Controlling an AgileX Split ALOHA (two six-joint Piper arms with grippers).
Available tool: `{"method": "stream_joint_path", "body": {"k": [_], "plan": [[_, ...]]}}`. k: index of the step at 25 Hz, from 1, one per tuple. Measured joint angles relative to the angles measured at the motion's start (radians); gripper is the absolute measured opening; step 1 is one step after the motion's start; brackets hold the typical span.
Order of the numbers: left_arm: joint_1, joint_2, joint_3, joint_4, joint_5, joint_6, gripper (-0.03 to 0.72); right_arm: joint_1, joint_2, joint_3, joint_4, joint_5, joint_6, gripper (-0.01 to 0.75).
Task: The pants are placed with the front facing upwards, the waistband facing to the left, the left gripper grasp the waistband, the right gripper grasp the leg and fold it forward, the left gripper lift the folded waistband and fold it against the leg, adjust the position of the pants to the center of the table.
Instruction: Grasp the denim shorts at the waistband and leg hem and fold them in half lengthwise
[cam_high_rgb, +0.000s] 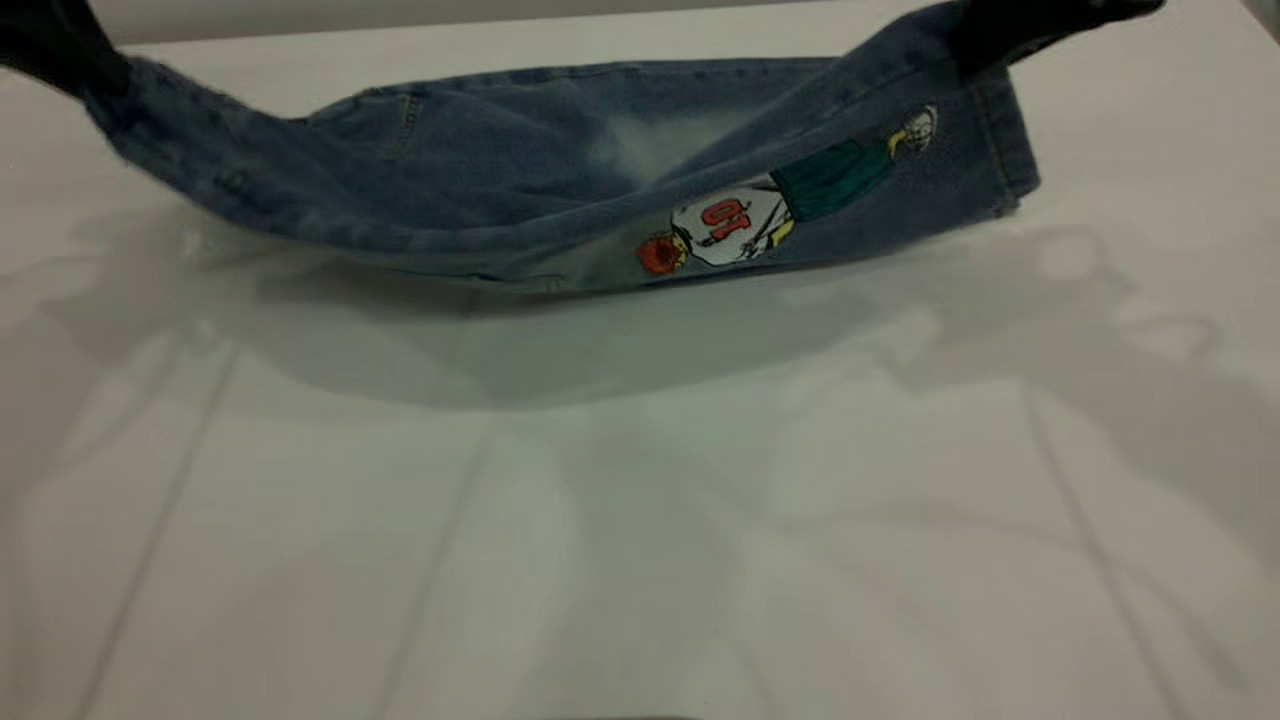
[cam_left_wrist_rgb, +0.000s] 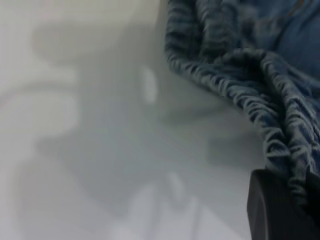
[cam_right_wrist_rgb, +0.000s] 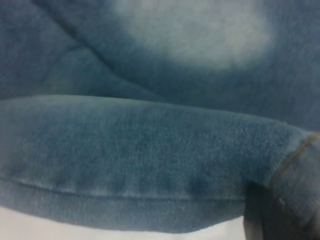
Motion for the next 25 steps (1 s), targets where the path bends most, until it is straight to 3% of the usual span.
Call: {"method": "stream_joint_path", "body": {"k": [17, 25], "plan": [[0.0, 0.094, -0.001, -0.351, -0.32, -0.002, 0.065, -0.001, 0.227, -0.269, 0.004, -0.099, -0.002, 0.027], [0.0, 0.097, -0.001, -0.572, -0.417, -0.004, 0.065, -0.001, 0.278, -0.299, 0.032, -0.234, -0.001, 0.027]]}}
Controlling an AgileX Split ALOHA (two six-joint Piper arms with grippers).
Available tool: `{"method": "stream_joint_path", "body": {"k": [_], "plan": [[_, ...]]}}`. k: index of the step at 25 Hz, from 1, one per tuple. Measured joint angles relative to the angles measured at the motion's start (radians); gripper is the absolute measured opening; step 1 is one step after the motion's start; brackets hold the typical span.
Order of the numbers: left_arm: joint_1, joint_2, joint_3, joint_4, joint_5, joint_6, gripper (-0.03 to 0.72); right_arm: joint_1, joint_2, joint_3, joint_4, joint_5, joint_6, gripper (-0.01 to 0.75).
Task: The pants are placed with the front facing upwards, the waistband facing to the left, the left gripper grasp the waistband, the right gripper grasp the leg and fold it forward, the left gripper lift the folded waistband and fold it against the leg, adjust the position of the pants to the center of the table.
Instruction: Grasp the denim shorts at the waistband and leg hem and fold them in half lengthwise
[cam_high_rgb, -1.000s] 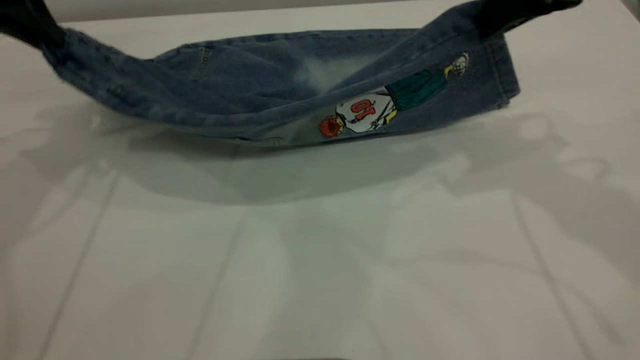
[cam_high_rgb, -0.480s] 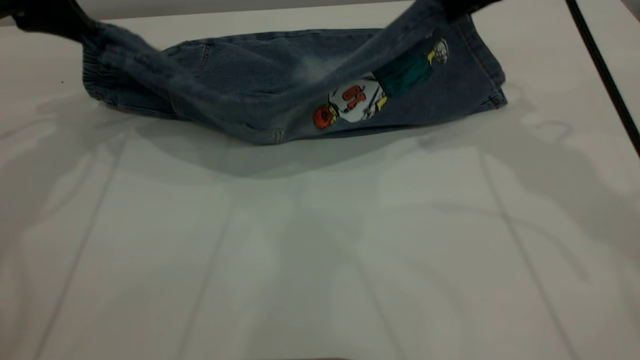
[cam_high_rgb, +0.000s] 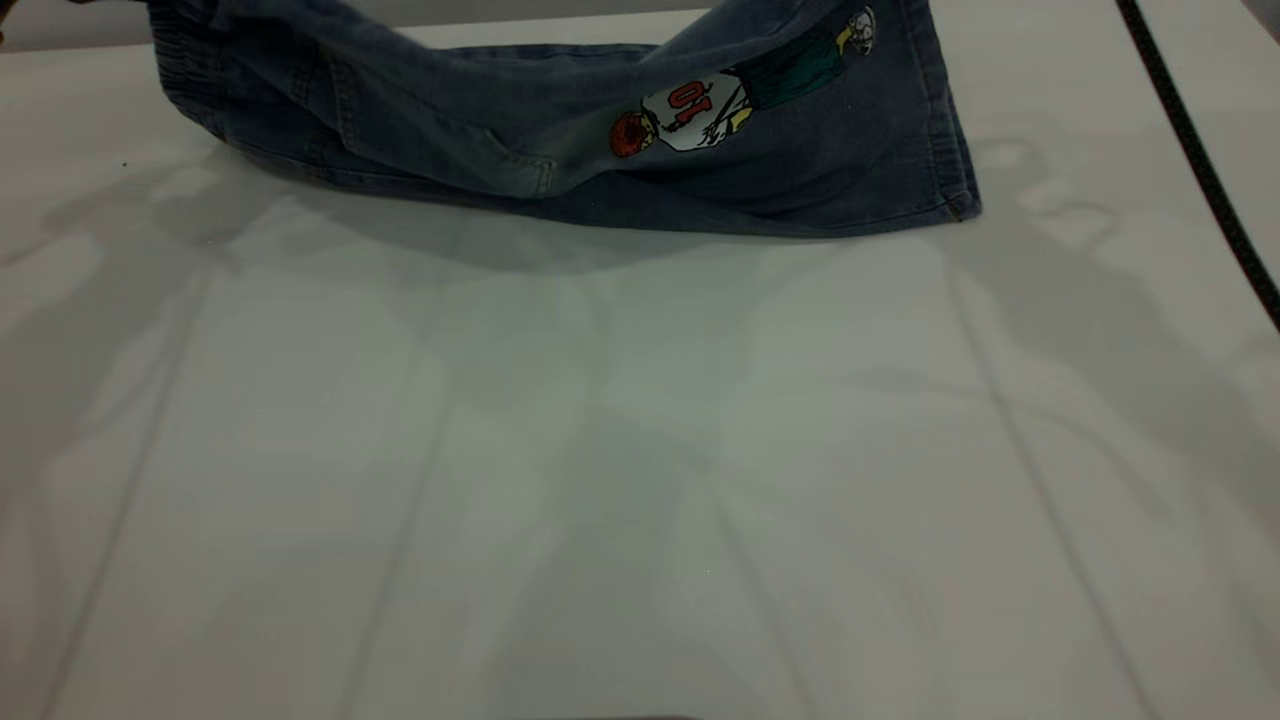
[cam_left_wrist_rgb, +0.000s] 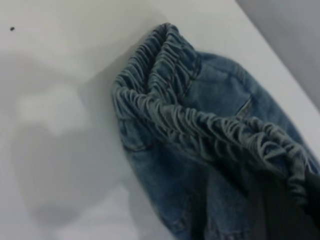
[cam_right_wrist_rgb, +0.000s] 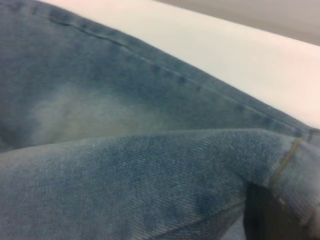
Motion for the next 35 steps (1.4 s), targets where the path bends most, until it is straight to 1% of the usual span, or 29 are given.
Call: {"method": "stream_joint_path", "body": {"k": [8, 12, 18, 24, 27, 30, 33, 35], "plan": [[0.0, 0.082, 0.0, -0.25, -0.096, -0.001, 0.067, -0.002, 0.072, -0.001, 0.064, -0.108, 0.0, 0.027], [0.0, 0.122, 0.0, -0.332, -0.15, -0.001, 0.069, -0.005, 0.074, -0.001, 0.091, -0.174, 0.0, 0.027], [0.0, 0.172, -0.02, -0.36, -0.199, -0.001, 0.071, -0.007, 0.076, -0.004, 0.094, -0.257, 0.002, 0.028], [0.0, 0.198, -0.079, -0.358, -0.2, -0.001, 0.074, -0.007, 0.103, -0.008, 0.094, -0.28, 0.003, 0.05], [0.0, 0.199, -0.097, -0.357, -0.201, 0.003, 0.078, -0.007, 0.112, -0.009, 0.094, -0.289, 0.006, 0.093], [0.0, 0.204, -0.109, -0.349, -0.206, 0.036, 0.09, -0.007, 0.112, -0.009, 0.095, -0.292, 0.034, 0.171], [0.0, 0.228, -0.129, -0.333, -0.203, 0.082, 0.125, -0.007, 0.112, -0.009, 0.095, -0.283, 0.047, 0.283], [0.0, 0.243, -0.145, -0.33, -0.198, 0.146, 0.174, -0.007, 0.112, -0.009, 0.095, -0.258, 0.047, 0.366]]}}
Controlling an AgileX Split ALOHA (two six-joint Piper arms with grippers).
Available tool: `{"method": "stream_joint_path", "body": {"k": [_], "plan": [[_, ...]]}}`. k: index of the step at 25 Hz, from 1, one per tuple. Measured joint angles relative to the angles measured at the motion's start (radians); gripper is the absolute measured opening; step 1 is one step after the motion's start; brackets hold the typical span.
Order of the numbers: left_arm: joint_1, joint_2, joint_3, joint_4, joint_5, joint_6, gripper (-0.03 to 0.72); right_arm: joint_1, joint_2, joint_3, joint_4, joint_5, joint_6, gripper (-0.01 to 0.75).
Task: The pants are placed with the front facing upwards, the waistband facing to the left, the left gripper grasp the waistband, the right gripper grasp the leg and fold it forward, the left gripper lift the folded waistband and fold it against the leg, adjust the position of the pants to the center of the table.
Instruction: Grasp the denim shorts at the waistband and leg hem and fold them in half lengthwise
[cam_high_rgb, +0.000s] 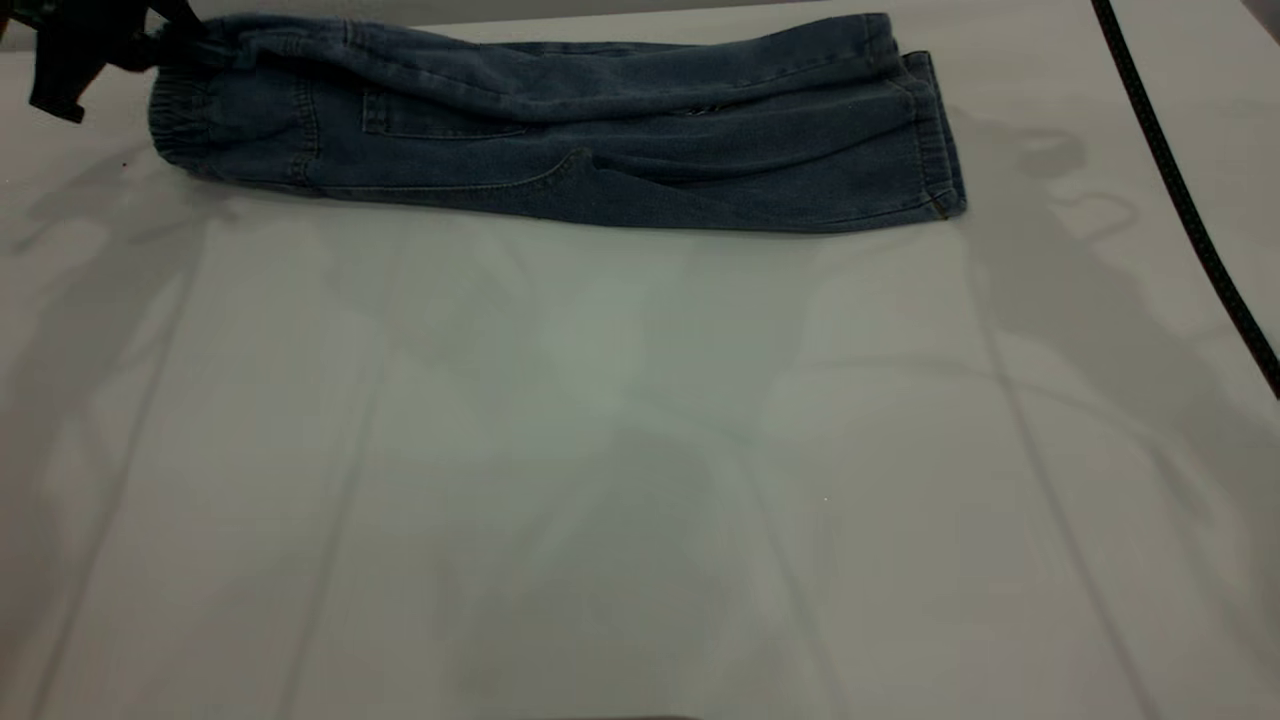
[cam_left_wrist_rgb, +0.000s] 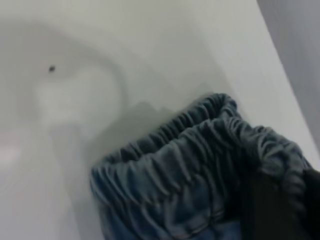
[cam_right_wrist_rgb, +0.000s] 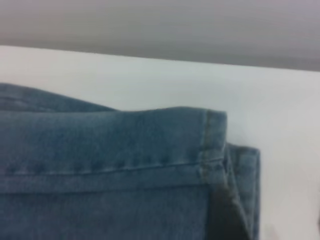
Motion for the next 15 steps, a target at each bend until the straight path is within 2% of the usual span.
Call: {"method": "stream_joint_path", "body": {"k": [4, 6, 10, 15], "plan": [[0.0, 0.009, -0.063, 0.002, 0.044, 0.189, 0.295, 0.0, 0.0, 0.0, 0.0, 0.061, 0.0, 0.493], [0.0, 0.009, -0.109, 0.002, 0.094, 0.287, 0.342, 0.0, 0.0, 0.0, 0.0, 0.09, 0.0, 0.528], [0.0, 0.008, -0.197, 0.006, 0.208, 0.464, 0.391, 0.0, 0.0, 0.0, 0.0, 0.164, 0.001, 0.552], [0.007, -0.029, -0.232, 0.015, 0.398, 0.723, 0.396, -0.001, -0.018, 0.0, -0.004, 0.339, -0.024, 0.552]]}}
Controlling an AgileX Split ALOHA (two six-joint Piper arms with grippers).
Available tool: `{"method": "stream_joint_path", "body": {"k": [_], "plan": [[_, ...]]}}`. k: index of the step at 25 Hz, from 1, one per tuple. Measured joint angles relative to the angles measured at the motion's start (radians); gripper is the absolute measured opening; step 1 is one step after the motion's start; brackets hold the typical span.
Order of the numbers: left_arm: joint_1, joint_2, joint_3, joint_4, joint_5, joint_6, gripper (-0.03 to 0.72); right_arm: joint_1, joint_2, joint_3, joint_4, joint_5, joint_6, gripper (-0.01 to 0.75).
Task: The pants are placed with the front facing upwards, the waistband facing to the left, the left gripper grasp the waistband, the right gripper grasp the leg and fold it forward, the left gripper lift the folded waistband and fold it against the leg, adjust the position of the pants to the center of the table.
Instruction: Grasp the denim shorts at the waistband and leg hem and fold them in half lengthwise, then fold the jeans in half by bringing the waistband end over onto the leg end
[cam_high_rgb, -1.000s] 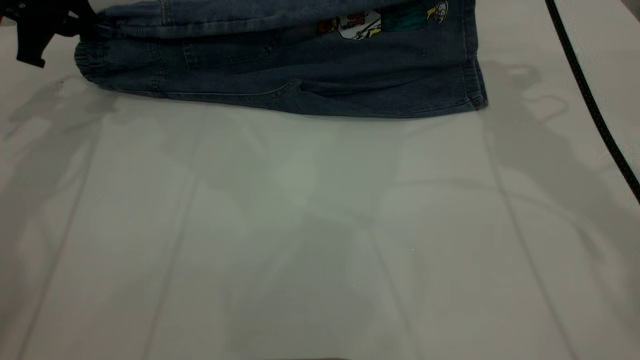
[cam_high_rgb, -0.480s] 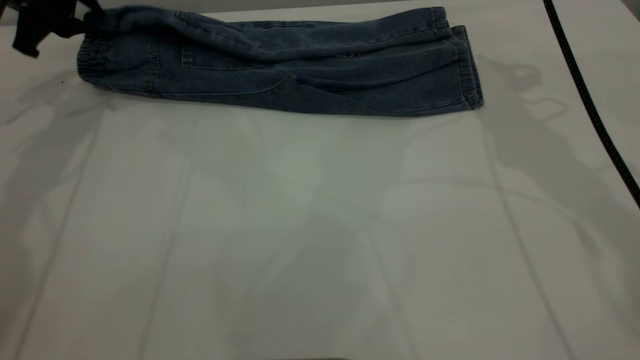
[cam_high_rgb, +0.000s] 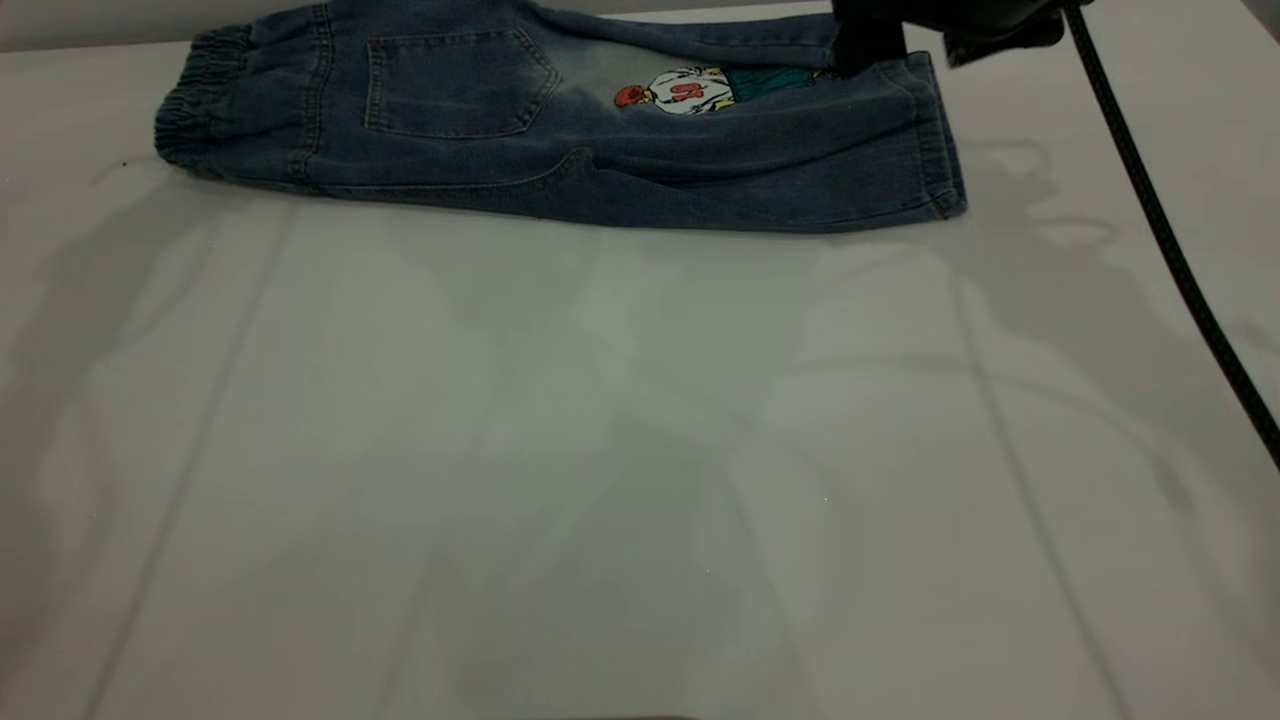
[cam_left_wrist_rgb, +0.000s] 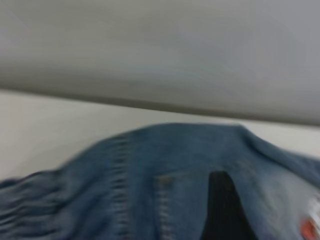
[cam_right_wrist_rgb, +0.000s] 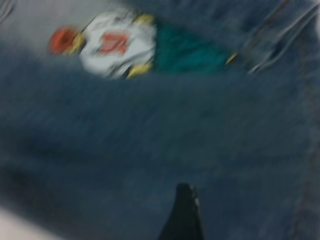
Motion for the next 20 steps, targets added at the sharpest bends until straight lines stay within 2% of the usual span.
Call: {"method": "stream_joint_path", "body": {"k": [2, 6, 10, 14, 20], "plan": [[0.016, -0.013, -0.001, 0.008, 0.082, 0.031, 0.396, 0.0, -0.022, -0.001, -0.004, 0.098, -0.027, 0.552], [0.06, -0.019, -0.001, 0.114, 0.144, 0.038, 0.396, 0.0, -0.06, -0.038, -0.014, 0.283, -0.071, 0.553], [0.092, -0.019, -0.001, 0.334, 0.175, 0.02, 0.396, 0.0, -0.083, -0.12, -0.018, 0.423, -0.087, 0.554], [0.101, -0.019, -0.001, 0.557, 0.211, -0.103, 0.396, 0.004, -0.084, -0.21, -0.011, 0.541, -0.087, 0.554], [0.101, -0.017, -0.069, 0.967, 0.284, -0.352, 0.396, 0.056, -0.084, -0.247, -0.006, 0.604, -0.088, 0.554]]}}
